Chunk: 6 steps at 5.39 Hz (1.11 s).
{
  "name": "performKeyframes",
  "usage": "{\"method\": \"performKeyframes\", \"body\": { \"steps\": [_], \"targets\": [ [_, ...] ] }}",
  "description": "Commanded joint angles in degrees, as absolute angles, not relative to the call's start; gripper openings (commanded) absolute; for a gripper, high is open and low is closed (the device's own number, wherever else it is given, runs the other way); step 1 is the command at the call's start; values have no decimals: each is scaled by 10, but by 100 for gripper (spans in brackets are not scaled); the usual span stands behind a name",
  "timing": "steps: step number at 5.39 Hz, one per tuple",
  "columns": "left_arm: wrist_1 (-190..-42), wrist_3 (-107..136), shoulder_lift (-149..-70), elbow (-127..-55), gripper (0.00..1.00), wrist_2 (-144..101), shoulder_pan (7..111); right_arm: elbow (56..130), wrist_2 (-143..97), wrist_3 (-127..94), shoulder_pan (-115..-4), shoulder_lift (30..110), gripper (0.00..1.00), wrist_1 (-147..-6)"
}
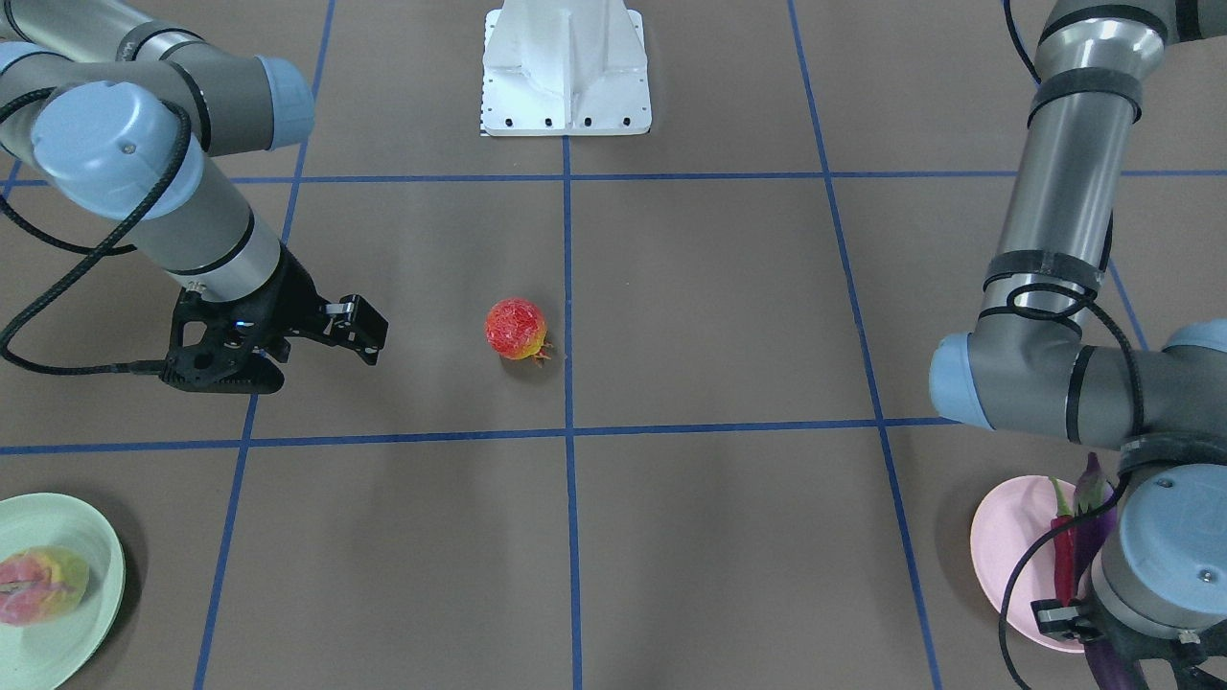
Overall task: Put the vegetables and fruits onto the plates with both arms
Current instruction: 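Place eggplant on pink plate with left gripper while right approaches pomegranate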
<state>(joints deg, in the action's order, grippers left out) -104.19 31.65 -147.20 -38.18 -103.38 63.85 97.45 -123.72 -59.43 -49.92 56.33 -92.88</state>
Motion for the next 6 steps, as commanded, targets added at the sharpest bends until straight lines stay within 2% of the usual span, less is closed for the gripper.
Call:
{"method": "performKeyframes", "body": {
  "steps": [1, 2, 3, 4, 6],
  "targets": [
    [-1084, 352, -1450, -371, 0, -995, 599, 983, -1224, -618, -477, 558, 100, -929],
    [-1112, 348, -1429, -369, 0, -990, 595, 989, -1219, -619, -467, 557, 100, -929],
    [-1114, 333, -1425, -370, 79, -990, 594, 991, -1218, -631, -462, 556, 100, -929],
    [-1114, 318, -1422, -374, 100, -986, 598, 991, -1208, -655, -448, 547, 100, -929],
    [-1081, 294, -1424, -424, 100, -993, 615, 986, -1164, -684, -386, 541, 100, -925]
  ]
}}
